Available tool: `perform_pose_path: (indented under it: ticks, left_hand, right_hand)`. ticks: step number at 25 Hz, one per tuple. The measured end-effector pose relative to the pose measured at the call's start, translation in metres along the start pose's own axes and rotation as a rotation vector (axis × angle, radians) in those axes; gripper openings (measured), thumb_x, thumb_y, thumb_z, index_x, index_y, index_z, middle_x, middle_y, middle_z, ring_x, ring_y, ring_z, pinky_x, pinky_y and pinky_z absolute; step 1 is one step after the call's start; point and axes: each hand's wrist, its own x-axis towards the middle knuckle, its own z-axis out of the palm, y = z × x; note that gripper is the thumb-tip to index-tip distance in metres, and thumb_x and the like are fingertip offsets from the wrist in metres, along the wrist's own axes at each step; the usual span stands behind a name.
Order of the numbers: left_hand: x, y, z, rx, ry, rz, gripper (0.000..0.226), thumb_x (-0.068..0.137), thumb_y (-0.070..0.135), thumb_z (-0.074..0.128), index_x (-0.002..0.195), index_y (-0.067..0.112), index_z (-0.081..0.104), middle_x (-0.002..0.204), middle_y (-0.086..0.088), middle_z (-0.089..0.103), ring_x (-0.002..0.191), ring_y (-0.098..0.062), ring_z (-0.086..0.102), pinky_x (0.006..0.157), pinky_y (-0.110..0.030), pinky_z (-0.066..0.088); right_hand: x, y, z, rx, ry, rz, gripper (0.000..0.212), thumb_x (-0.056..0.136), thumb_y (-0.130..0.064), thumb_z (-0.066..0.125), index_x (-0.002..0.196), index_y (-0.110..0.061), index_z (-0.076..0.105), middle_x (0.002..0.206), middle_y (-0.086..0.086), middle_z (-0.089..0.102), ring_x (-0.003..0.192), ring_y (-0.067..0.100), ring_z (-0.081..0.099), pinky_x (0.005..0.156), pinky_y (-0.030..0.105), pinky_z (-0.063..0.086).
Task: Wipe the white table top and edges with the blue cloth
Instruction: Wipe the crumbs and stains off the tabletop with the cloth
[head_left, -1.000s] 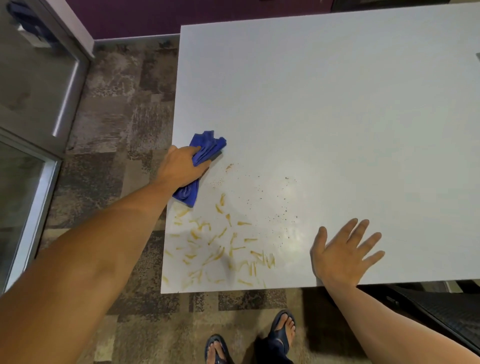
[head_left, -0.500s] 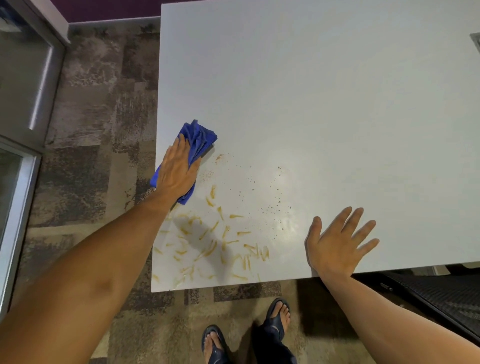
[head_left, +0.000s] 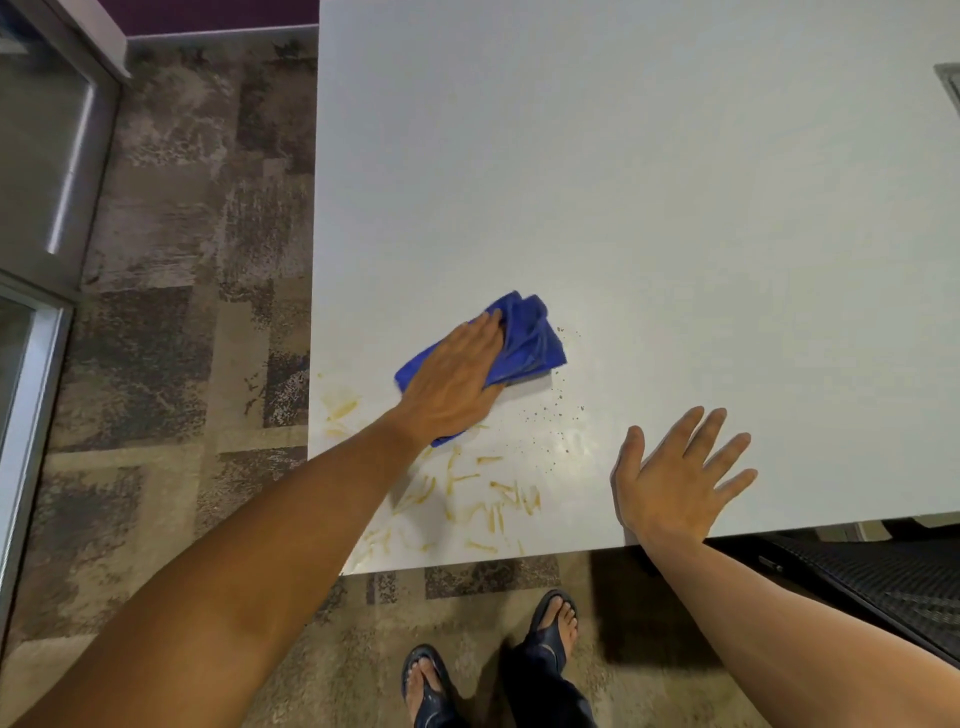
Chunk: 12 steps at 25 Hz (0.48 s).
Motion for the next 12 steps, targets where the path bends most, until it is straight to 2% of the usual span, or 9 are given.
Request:
perform_pose_path:
  ticks: [3,6,12]
  left_hand:
    - [-0.005,0.016,0.011,-0.01,-0.023,0.045,0.068,0.096,0.024,0.054,0.151,-0.001,0.024,0.158,-0.02,0.029,0.146,-0.032,0.03,0.122,-0.036,0.016]
    - [-0.013,0.033,0.021,-0.026,-0.067,0.153,0.067,0.094,0.022,0.054,0.15,-0.002,0.026,0.158,-0.019,0.029,0.146,-0.031,0.03,0.122,-0.039,0.019]
    - [-0.041,0.063,0.034,-0.052,-0.2,0.306,0.066,0.096,0.025,0.047,0.153,0.003,0.023,0.161,-0.014,0.025,0.149,-0.024,0.022,0.124,-0.031,0.007]
  right_hand:
    - [-0.001,-0.002,-0.003,-0.009,-0.01,0.006,0.091,0.094,-0.07,-0.004,0.164,-0.014,0.005,0.173,0.012,0.0,0.157,0.043,-0.002,0.123,0.067,0.007]
    - [-0.001,-0.001,-0.004,-0.004,-0.023,0.001,0.082,0.097,-0.06,-0.001,0.164,-0.014,0.008,0.173,0.012,0.002,0.157,0.045,0.0,0.123,0.068,0.008]
    - [0.0,0.002,-0.004,-0.002,-0.039,-0.025,0.065,0.107,-0.041,0.019,0.164,-0.012,0.012,0.173,0.011,0.005,0.156,0.045,-0.001,0.122,0.069,0.008]
